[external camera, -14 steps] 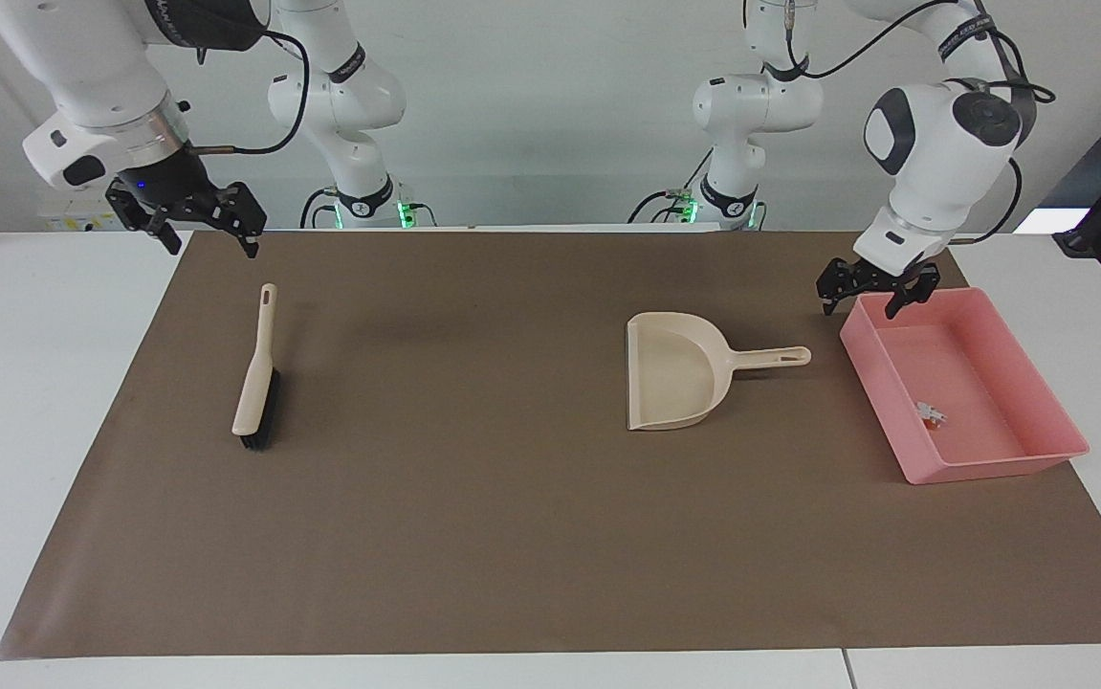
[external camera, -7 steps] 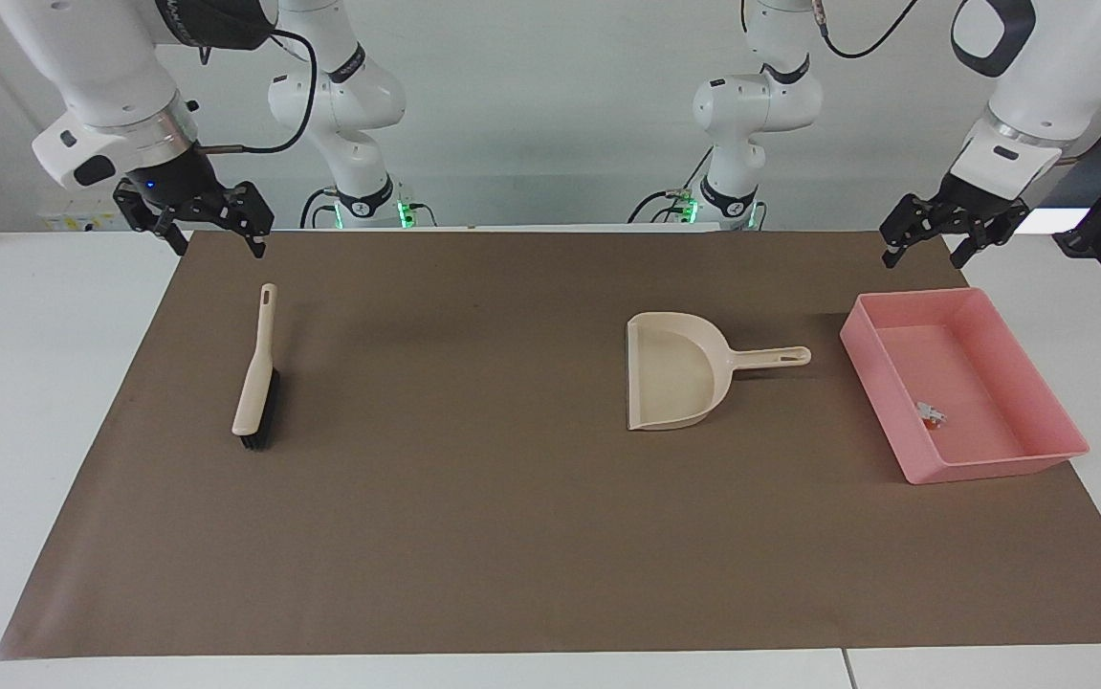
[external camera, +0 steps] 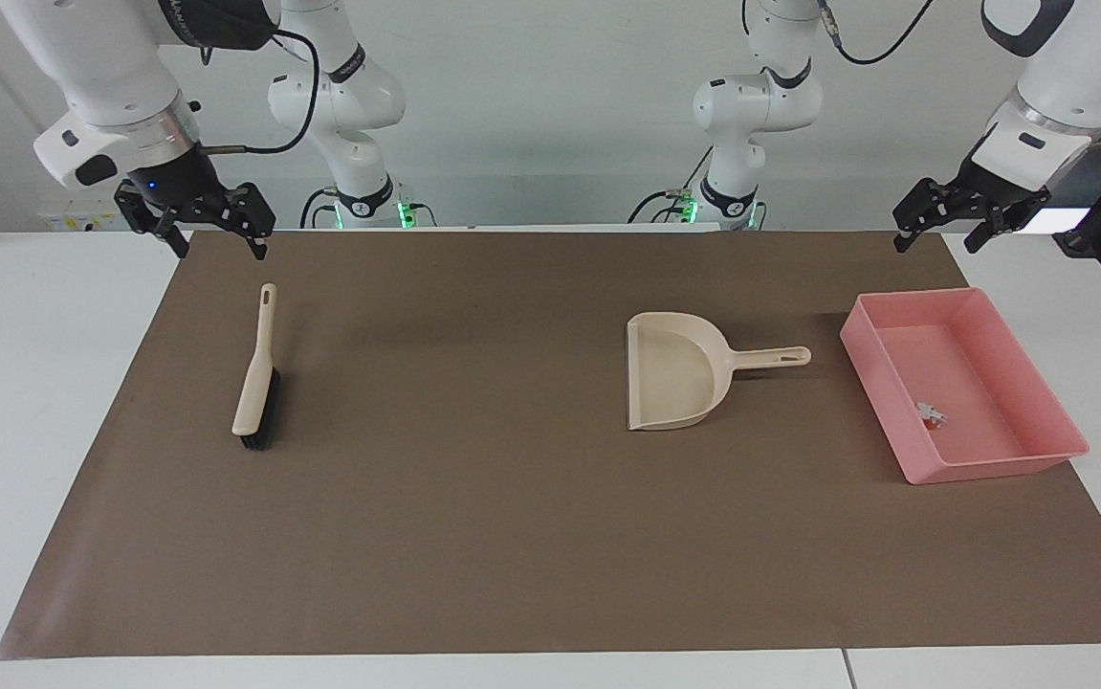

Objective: Clean e-waste and dump in bin

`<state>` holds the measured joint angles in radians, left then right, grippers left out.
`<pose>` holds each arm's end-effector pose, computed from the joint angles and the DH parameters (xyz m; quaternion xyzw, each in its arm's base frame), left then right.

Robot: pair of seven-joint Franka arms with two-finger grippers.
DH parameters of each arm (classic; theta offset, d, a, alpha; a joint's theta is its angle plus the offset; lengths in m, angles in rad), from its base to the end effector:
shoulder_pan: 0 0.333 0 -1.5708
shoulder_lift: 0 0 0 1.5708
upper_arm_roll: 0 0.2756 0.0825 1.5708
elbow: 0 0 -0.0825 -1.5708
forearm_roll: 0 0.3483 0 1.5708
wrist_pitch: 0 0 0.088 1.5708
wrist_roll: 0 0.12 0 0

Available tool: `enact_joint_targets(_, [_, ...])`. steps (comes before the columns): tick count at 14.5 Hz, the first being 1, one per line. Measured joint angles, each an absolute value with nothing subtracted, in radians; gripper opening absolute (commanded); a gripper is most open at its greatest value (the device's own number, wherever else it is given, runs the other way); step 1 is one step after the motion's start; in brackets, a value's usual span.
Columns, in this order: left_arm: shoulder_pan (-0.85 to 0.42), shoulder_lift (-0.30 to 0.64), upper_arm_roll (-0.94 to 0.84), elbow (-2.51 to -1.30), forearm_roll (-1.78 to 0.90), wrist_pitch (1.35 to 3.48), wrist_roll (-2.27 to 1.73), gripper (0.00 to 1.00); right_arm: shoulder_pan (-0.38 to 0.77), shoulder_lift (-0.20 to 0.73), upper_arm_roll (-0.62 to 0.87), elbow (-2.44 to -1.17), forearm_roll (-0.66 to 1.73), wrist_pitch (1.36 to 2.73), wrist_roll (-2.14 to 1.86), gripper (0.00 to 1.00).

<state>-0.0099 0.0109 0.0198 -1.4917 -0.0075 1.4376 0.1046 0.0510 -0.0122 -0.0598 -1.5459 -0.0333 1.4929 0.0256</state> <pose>0.5074 0.0040 0.5883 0.9983 -0.0477 -0.0322 0.0055 0.5071 -0.0089 0.5815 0.9995 -0.0181 -0.0203 0.0164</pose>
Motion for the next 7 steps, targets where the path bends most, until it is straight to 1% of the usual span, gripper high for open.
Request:
enact_joint_targets(5, [-0.010, -0.025, 0.019, -1.575, -0.008, 1.472, 0.104, 0.99, 0.051, -0.011, -0.060, -1.546, -0.033, 1.502, 0.037, 1.00])
enact_joint_targets(7, [-0.010, -0.035, 0.019, -1.591, -0.008, 1.481, 0.105, 0.99, 0.049, -0.010, -0.061, -1.546, -0.033, 1.502, 0.039, 1.00])
